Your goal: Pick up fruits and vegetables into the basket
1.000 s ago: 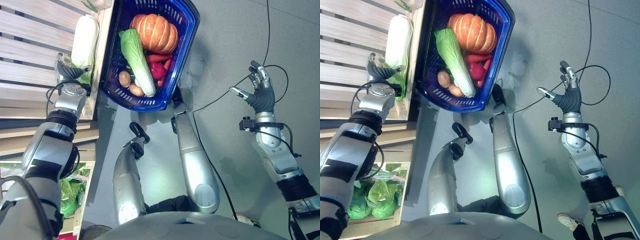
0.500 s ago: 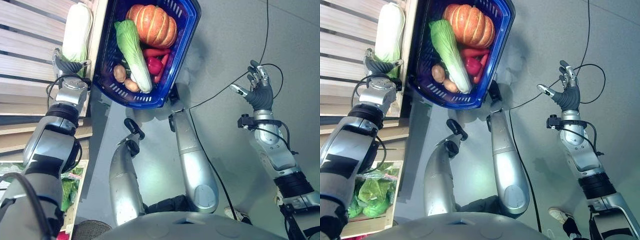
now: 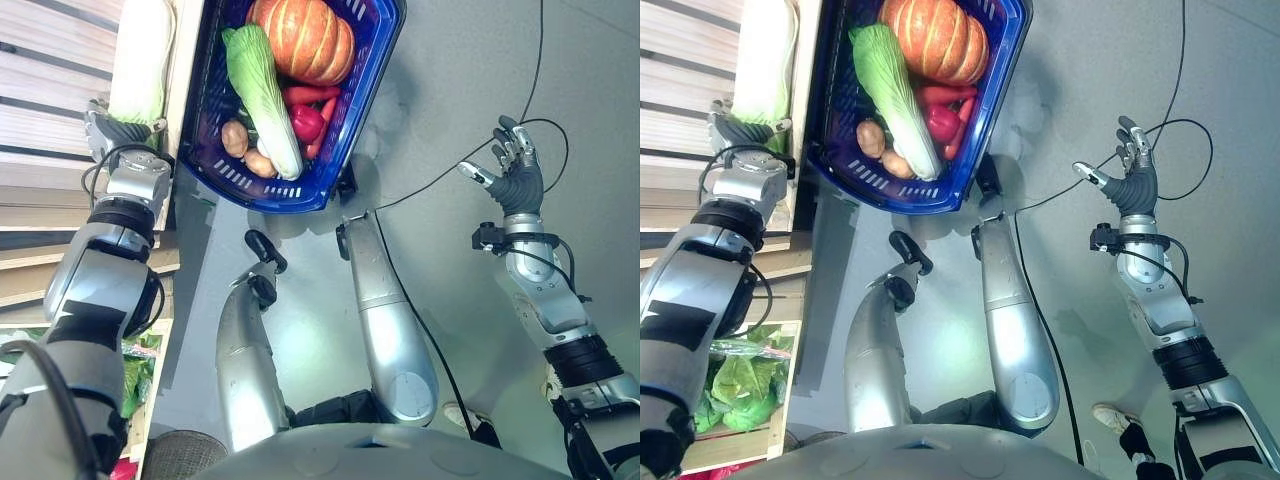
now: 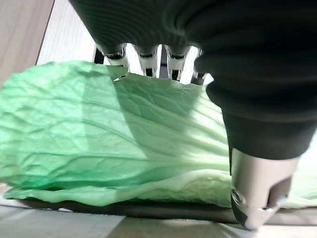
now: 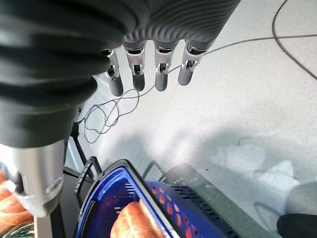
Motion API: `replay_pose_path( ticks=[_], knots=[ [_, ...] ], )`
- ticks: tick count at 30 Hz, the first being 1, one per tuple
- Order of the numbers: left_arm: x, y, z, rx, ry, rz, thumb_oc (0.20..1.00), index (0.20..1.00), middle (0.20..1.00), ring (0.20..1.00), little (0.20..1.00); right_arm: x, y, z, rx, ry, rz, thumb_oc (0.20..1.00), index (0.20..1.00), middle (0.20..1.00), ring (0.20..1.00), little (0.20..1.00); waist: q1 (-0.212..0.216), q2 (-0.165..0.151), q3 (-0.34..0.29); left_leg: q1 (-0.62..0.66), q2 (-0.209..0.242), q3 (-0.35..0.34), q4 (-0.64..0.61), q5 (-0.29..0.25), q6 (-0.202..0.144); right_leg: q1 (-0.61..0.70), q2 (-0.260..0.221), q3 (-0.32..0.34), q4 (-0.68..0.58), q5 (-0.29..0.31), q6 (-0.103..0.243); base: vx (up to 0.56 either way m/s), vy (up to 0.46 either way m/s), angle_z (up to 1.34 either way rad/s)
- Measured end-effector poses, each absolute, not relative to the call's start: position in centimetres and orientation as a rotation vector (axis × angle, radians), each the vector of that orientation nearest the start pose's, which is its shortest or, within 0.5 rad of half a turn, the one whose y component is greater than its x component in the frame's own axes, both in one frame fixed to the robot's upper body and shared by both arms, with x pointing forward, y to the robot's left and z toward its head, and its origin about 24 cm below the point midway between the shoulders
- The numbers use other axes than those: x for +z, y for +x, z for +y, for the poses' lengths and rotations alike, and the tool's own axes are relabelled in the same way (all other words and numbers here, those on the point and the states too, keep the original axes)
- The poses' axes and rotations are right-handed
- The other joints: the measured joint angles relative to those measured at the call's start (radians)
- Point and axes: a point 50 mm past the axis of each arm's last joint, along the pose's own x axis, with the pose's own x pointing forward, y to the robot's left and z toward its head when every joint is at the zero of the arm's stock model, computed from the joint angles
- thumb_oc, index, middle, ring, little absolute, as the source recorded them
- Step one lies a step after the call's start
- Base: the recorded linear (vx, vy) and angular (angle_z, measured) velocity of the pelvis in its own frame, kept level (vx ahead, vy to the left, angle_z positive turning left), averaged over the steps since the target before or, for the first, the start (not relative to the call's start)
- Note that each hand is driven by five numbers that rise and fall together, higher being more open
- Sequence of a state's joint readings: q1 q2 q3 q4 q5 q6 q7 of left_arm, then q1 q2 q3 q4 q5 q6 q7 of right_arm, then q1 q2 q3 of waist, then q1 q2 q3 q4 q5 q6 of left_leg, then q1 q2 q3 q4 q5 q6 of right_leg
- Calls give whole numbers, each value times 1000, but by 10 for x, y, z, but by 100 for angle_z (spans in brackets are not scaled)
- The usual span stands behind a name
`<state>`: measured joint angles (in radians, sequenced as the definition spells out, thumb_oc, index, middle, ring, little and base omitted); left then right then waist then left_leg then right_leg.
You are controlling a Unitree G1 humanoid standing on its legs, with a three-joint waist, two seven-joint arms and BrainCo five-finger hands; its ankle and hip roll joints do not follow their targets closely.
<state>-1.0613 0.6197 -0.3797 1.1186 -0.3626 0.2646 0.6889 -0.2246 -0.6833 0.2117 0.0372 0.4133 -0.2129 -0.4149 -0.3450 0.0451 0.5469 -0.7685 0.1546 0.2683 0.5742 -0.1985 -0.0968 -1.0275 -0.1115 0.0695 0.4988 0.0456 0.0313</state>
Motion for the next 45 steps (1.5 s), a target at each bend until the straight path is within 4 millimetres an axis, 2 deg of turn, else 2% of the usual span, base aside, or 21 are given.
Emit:
replay_pose_path(
  ticks=[12, 13, 15, 22, 31, 34, 42, 45],
  knots=[
    [176, 381, 310, 907, 543, 224, 1000, 1000, 1000, 1000, 1000, 136, 288, -232, -188, -186, -352, 1000, 1000, 1000, 1000, 1000, -4, 0, 0, -30, 1, 3, 17, 0, 2, -36, 7, 12, 8, 1, 0, 7, 12, -1],
    [176, 380, 311, 907, 546, 226, 614, 614, 614, 614, 614, 136, 288, -232, -189, -187, -350, 1000, 1000, 1000, 1000, 1000, -4, 0, 0, -30, 1, 5, 17, -1, 2, -38, 10, 16, 8, 1, 0, 16, 21, -6],
    [175, 380, 310, 900, 567, 228, 200, 200, 200, 200, 200, 136, 288, -232, -188, -187, -351, 1000, 1000, 1000, 1000, 1000, -3, 0, -1, -30, 1, 10, 16, -1, 1, -42, 16, 26, 9, 1, 0, 12, 15, -6],
    [179, 377, 324, 863, 565, 229, 200, 200, 200, 200, 200, 137, 288, -234, -189, -190, -352, 1000, 1000, 1000, 1000, 1000, -4, 0, -1, -45, 2, 16, 15, 2, -2, -69, 21, 34, 11, 9, -4, 4, 10, -4],
    [178, 376, 330, 770, 505, 213, 200, 200, 200, 200, 200, 138, 288, -234, -185, -189, -355, 1000, 1000, 1000, 1000, 1000, 2, 0, -1, -36, 1, 15, 15, 1, -1, -58, 17, 35, 16, 10, -3, 0, 3, 0],
    [169, 375, 329, 733, 458, 243, 200, 200, 200, 200, 200, 138, 288, -234, -178, -189, -357, 1000, 1000, 1000, 1000, 1000, -1, 0, -1, -17, 1, 14, 14, 1, -2, -35, 17, 31, 10, 9, -3, 0, 0, 0],
    [125, 371, 314, 617, 341, 315, 200, 200, 200, 200, 200, 133, 283, -233, -150, -193, -342, 1000, 1000, 1000, 1000, 1000, 2, 0, -1, 95, -10, -1, -8, 1, -1, 84, 1, 13, 6, -4, 3, -11, 3, 7],
    [109, 367, 307, 567, 301, 310, 200, 200, 200, 200, 200, 127, 275, -235, -135, -189, -324, 1000, 1000, 1000, 1000, 1000, 12, 0, -1, 166, -16, -13, -30, 3, 0, 163, -9, -5, -4, -10, 0, -2, -17, 15]
  ],
)
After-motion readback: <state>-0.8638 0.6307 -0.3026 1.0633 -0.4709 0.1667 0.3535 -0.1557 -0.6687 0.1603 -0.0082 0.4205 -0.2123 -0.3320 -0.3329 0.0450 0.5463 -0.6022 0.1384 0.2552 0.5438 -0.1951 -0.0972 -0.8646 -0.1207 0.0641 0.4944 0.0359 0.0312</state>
